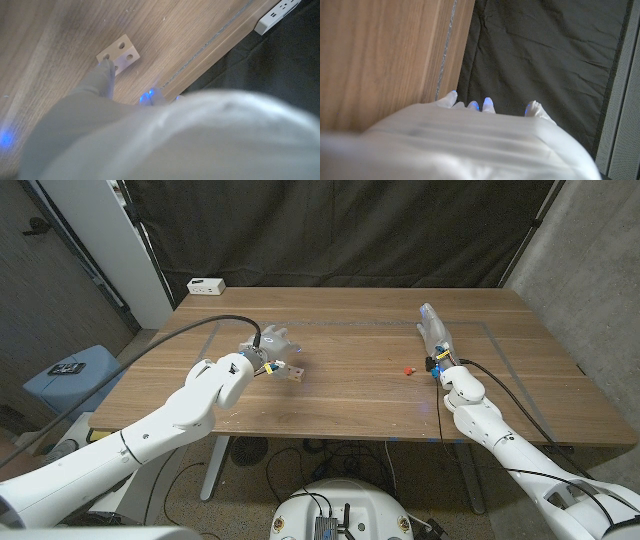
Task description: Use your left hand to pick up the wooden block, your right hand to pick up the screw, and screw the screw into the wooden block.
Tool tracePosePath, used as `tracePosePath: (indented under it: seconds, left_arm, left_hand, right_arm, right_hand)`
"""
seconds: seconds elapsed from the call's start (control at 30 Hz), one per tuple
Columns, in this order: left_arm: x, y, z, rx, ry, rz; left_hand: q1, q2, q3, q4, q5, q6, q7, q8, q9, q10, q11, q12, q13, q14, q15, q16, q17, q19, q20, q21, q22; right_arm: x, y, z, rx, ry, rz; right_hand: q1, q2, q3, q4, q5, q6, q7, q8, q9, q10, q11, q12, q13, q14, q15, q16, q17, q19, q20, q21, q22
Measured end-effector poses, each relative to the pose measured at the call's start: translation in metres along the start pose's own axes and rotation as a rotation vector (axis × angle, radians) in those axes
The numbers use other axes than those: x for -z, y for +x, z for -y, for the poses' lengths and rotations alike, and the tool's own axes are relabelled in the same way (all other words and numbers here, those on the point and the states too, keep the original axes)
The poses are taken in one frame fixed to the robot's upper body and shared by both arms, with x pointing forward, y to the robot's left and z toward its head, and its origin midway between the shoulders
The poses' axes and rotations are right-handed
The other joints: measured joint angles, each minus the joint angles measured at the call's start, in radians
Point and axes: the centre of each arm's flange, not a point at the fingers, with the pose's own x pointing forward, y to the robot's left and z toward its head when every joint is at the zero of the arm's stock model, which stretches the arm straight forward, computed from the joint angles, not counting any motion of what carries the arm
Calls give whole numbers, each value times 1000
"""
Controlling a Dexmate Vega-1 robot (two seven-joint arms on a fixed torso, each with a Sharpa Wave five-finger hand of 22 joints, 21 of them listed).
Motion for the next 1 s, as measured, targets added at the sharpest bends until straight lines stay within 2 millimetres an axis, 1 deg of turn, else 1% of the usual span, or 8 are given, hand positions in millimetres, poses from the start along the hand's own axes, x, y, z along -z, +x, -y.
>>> tracePosePath:
  seconds: [0.33,0.5,0.6,0.7,0.73,0.8,0.83,1.0]
  left_arm:
    - [-2,3,8,2,6,2]
    - [-3,4,12,2,8,3]
    - [-4,5,15,3,8,5]
    - [-4,7,17,-2,10,8]
    - [-4,7,18,-4,10,9]
    - [-5,8,20,-6,11,11]
    - [-5,8,20,-6,11,11]
    - [-5,10,23,-12,12,13]
  left_hand:
    - [7,1,-5,-5,0,0,0,0,0,3,-3,0,0,11,0,4,0,0,0,0,0]
    - [9,-1,-9,-1,0,0,0,0,0,8,0,0,0,14,-4,8,0,0,0,3,0]
    - [14,4,-9,-1,0,8,-1,0,0,11,4,0,1,22,-6,8,0,0,0,8,0]
    - [17,1,-9,-1,0,13,-2,0,0,20,-2,5,5,32,-10,12,0,0,0,8,0]
    - [22,4,-9,-1,0,16,-5,0,0,24,2,5,5,33,-10,12,0,0,0,8,0]
    - [22,4,-9,-1,0,22,-11,0,0,31,-5,8,5,42,-13,12,0,0,0,8,0]
    - [22,4,-9,-1,0,27,-10,0,0,35,-9,8,5,45,-15,15,0,0,0,10,0]
    - [33,4,-9,-1,0,39,-17,4,0,51,-8,16,5,56,-21,16,0,0,0,15,0]
  right_arm:
    - [1,-1,-2,-1,2,1]
    - [2,-1,-3,-3,3,-1]
    - [4,-1,-4,-4,4,-3]
    - [4,-1,-5,-5,4,-5]
    - [4,-1,-5,-5,4,-5]
    - [4,-1,-5,-6,5,-5]
    - [4,-1,-5,-6,5,-5]
    - [5,-1,-6,-6,5,-5]
  right_hand:
    - [0,0,2,-2,0,0,0,0,0,0,0,0,0,0,0,0,0,0,0,0,0]
    - [0,0,4,-4,0,0,0,0,0,0,0,0,0,0,0,0,0,0,0,0,0]
    - [0,0,4,-4,0,0,0,0,0,0,0,0,0,0,0,0,0,0,0,0,0]
    - [0,0,4,-4,0,0,0,0,0,0,0,0,0,0,0,0,0,0,0,0,0]
    - [0,0,4,-4,0,0,0,0,0,0,0,0,0,0,0,0,0,0,0,0,0]
    - [0,0,4,-4,0,0,0,0,0,0,0,0,0,0,0,0,0,0,0,0,0]
    - [0,0,4,-4,0,0,0,0,0,0,0,0,0,0,0,0,0,0,0,0,0]
    - [0,0,4,-4,0,0,0,0,0,0,0,0,0,0,0,0,0,0,0,0,0]
